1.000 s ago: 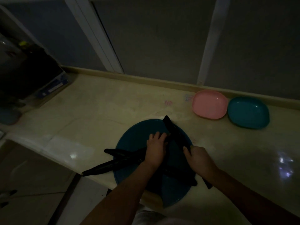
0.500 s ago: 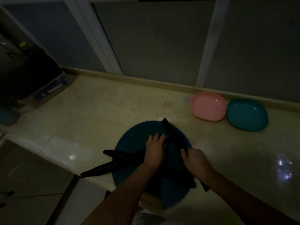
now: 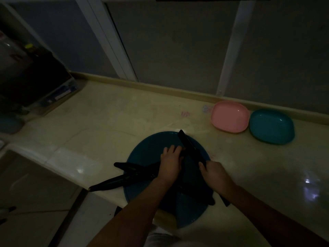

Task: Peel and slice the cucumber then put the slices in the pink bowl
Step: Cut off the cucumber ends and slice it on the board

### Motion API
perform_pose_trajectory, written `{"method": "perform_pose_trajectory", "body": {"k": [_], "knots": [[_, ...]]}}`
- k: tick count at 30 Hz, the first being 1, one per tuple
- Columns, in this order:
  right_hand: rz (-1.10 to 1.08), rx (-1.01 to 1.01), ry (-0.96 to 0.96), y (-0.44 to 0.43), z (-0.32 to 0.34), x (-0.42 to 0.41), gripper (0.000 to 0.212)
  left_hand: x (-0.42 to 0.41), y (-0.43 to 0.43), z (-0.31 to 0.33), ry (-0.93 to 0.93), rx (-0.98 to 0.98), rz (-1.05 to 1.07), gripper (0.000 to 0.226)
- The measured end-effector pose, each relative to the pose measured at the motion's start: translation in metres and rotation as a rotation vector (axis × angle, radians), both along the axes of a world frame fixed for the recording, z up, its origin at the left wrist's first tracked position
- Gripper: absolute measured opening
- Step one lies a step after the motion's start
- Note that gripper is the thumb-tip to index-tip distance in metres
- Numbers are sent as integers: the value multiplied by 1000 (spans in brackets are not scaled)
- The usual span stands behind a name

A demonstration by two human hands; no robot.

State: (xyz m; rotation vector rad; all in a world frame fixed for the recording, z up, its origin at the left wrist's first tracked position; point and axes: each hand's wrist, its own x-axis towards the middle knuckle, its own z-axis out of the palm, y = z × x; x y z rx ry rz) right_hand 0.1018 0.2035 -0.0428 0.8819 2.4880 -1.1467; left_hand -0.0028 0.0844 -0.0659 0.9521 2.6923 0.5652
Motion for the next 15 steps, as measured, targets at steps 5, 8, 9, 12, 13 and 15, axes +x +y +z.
{"method": "perform_pose_trajectory", "body": {"k": [5,8,9,12,13,15], "knots": [[-15,1,13,-3,4,0,46,0,0,0,1,-9,2,30],[-27,1,11,-3,6,1,46,0,0,1,5,-18,4,29],[-26,6,11,-3,6,1,46,0,0,1,7,-20,5,28],[-18,17,7,-3,8,2,46,0,0,2,8,-26,5,28],[-16,19,10,-3,9,2,46,0,0,2,9,-28,4,29],[-13,28,12,-3,10,2,45,1,0,2,16,-32,5,28]]}}
